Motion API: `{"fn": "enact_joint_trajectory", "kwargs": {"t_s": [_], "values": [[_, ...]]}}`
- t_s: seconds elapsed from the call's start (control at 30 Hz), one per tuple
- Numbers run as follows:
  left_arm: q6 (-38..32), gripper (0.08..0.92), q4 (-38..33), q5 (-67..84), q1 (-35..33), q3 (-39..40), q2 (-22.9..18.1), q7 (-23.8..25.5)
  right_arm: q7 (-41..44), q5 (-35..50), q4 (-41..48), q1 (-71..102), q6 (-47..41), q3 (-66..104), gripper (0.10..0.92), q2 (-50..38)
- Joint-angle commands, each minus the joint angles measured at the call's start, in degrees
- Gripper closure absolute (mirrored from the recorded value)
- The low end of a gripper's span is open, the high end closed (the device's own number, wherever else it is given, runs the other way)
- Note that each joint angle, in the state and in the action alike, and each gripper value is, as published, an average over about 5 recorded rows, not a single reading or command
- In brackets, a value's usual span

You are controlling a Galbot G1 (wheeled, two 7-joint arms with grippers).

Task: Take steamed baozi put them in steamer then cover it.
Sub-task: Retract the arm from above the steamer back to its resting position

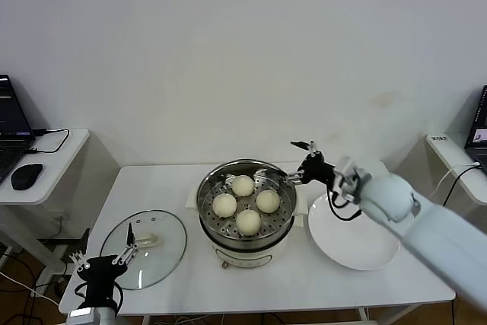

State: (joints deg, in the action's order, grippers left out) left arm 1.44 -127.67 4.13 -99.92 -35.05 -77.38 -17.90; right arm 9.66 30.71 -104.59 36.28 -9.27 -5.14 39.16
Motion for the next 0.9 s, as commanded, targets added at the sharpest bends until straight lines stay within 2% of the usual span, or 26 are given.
{"fn": "enact_joint_trajectory", "kwargs": {"t_s": [0.03,0.2,0.37,0.7,0.9], "values": [[-1.20,0.177,2.52,-10.70,0.45,0.07,-0.20,2.15,0.31,-6.65,-6.44,41.49,10.83,44.29,0.203,17.66],[-2.79,0.177,7.01,-28.16,1.59,-2.42,0.67,4.14,3.89,-7.64,-9.64,48.81,7.22,54.45,0.203,27.64],[-2.82,0.177,11.91,-46.03,2.33,-6.27,3.48,6.66,8.15,-9.64,-12.34,55.02,0.36,61.64,0.203,34.94],[-5.27,0.177,18.19,-71.14,0.52,-8.20,5.19,7.82,7.44,-10.13,-12.34,57.97,-3.50,66.02,0.203,37.60],[-4.99,0.177,20.16,-75.25,1.84,-6.01,5.97,9.53,8.57,-10.20,-12.02,58.32,-4.95,66.90,0.203,38.80]]}}
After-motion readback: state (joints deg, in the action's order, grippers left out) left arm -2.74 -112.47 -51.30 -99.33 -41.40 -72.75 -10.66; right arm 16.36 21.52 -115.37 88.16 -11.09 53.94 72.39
